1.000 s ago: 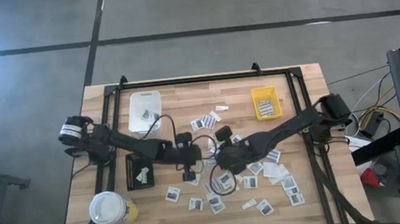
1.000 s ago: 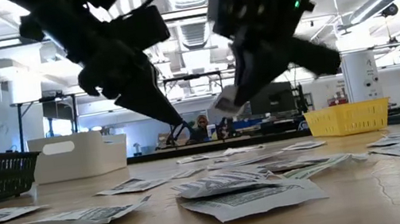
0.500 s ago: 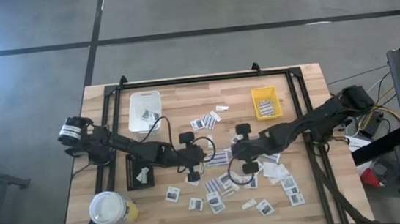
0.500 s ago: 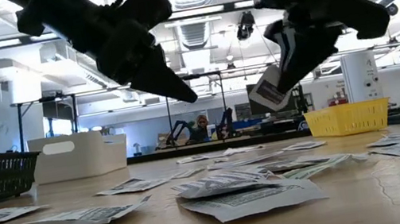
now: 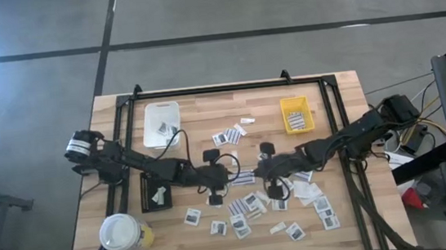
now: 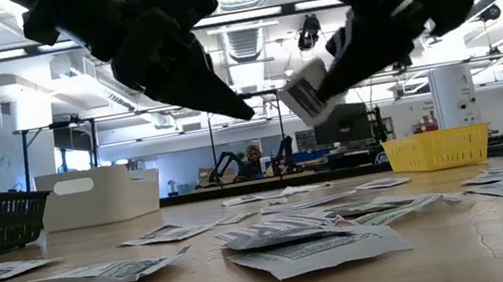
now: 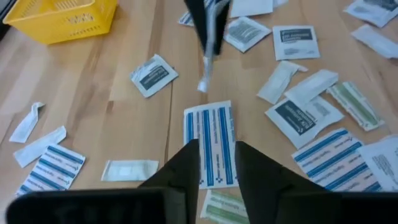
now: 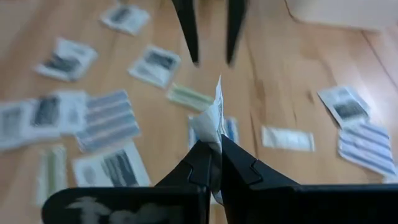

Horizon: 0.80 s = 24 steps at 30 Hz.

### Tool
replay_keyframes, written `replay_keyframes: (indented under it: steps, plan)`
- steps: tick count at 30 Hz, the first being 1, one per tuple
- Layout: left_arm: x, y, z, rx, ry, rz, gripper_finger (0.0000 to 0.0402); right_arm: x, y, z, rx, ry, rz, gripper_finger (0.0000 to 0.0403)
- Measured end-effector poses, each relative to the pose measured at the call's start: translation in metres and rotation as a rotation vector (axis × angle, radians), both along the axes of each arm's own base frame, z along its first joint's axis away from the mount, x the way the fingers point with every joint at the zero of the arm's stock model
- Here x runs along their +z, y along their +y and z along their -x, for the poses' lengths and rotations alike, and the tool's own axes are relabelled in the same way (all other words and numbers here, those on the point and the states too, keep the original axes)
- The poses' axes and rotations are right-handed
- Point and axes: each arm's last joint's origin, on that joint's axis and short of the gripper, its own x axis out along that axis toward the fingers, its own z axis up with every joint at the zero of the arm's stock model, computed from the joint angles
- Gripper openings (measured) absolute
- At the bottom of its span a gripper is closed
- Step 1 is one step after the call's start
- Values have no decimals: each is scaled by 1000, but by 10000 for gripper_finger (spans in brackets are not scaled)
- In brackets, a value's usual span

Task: Pick & Place First Aid Supplies
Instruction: Put the gray towelette pack into the white bin

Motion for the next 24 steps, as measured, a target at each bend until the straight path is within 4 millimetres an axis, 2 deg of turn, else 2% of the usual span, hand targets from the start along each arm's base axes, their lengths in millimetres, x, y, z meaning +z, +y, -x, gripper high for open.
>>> replay_keyframes:
  steps: [4, 18, 24]
  plan:
    - [3, 0, -2, 2, -41, 13, 119, 2, 1, -1, 12, -26, -16, 13]
    - [15, -3, -9, -12, -180, 61, 122, 7, 2, -5, 14, -102, -36, 13]
    - [15, -3, -9, -12, -184, 62, 98, 8, 2, -6, 14, -103, -36, 13]
